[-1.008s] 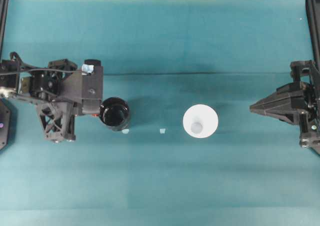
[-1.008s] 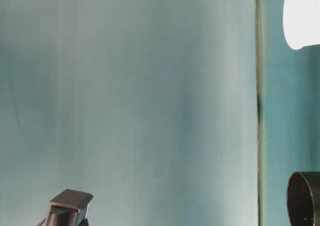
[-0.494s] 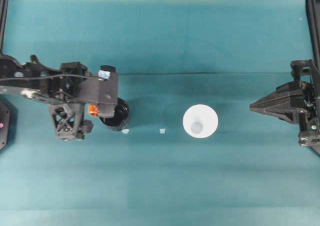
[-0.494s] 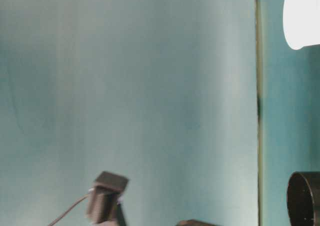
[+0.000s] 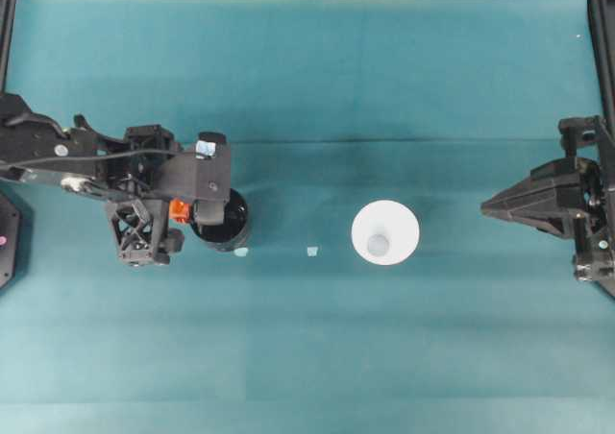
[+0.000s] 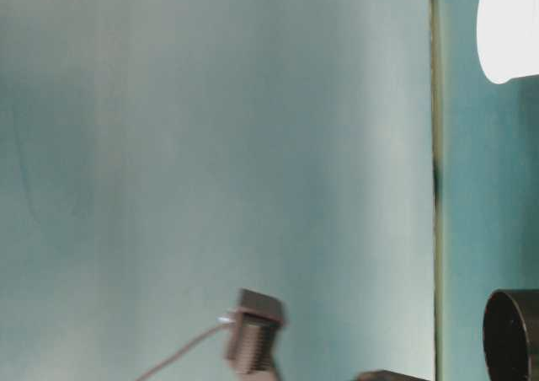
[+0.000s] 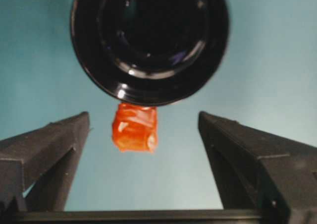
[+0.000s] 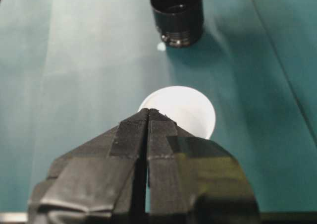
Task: Put the paper cup into the moved red handle cup holder.
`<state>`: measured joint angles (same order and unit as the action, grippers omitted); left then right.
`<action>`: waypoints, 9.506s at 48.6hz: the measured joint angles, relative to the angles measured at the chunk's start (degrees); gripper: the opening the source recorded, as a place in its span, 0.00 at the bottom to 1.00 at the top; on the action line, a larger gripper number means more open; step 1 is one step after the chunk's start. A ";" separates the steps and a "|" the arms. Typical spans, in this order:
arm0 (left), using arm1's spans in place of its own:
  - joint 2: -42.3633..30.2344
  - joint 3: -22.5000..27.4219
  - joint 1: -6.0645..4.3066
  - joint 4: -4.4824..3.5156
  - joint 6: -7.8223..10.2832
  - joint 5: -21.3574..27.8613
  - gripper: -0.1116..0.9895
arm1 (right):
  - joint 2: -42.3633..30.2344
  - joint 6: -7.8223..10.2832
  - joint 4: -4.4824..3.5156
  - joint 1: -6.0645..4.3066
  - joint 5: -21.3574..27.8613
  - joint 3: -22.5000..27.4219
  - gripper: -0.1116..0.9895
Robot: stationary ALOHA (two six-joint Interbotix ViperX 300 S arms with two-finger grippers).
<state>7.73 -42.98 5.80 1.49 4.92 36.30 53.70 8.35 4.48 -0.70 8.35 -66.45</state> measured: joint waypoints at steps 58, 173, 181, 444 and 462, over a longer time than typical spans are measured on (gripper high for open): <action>-3.08 -5.10 2.20 0.00 0.88 -10.28 0.97 | 0.26 0.00 0.00 -1.58 0.00 0.00 0.00; -17.05 16.61 -4.13 0.00 0.79 -7.91 0.37 | 0.44 0.00 0.00 -1.85 1.76 -1.93 0.00; -17.67 16.26 -4.13 0.00 0.62 -8.35 0.37 | 0.44 0.00 0.00 -1.93 1.76 -2.20 0.00; 2.46 1.49 -4.13 0.00 -5.27 -8.88 0.94 | -66.09 6.59 2.20 -7.47 39.90 53.70 0.00; 2.46 1.23 -4.13 -0.18 -5.27 -8.96 0.94 | -66.09 6.68 2.20 -7.47 39.99 53.35 0.02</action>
<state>10.20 -41.75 1.67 1.32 -0.35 27.33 -12.39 15.03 6.68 -8.17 48.34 -13.10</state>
